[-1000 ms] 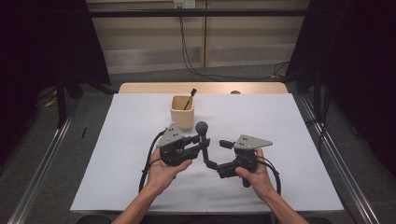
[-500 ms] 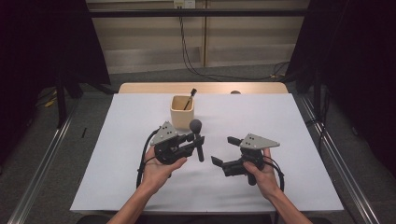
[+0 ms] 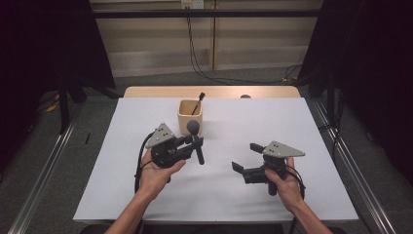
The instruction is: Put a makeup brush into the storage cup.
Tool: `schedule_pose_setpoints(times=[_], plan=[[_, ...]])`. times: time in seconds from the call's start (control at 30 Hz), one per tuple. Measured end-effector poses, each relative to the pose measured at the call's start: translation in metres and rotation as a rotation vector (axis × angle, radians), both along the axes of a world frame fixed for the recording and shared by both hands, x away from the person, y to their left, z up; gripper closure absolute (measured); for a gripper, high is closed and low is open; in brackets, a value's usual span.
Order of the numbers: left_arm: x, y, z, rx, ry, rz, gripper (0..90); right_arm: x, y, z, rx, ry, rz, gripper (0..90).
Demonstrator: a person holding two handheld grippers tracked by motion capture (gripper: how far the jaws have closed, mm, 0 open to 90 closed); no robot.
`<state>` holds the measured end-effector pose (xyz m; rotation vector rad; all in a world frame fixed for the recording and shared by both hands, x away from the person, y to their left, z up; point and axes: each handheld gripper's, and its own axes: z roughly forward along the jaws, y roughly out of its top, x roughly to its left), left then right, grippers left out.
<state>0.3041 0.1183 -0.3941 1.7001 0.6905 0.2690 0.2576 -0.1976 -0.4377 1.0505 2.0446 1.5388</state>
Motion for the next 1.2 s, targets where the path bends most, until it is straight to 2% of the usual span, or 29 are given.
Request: schedule_pose_setpoints(times=[0.37,0.47,0.6,0.7,0.9,1.2], plan=[[0.006,0.012,0.005,0.009,-0.006,0.029,70.6,-0.008,-0.016,-0.003,-0.018,0.018,-0.047,3.0],[0.008,0.014,0.006,0.024,-0.012,0.037,70.6,-0.011,-0.023,-0.003,-0.022,0.008,-0.074,3.0],[0.010,0.018,0.009,0.010,-0.014,0.050,70.6,-0.015,-0.035,-0.002,-0.013,0.006,-0.103,3.0],[0.013,0.022,0.012,0.005,-0.017,0.063,70.6,-0.019,-0.043,-0.005,-0.024,-0.026,-0.134,3.0],[0.018,0.033,0.019,0.008,-0.027,0.090,70.6,-0.027,-0.059,-0.007,-0.008,-0.015,-0.171,1.9],[0.026,0.047,0.025,0.006,-0.029,0.130,70.6,-0.039,-0.081,-0.012,-0.030,-0.031,-0.222,1.4]])
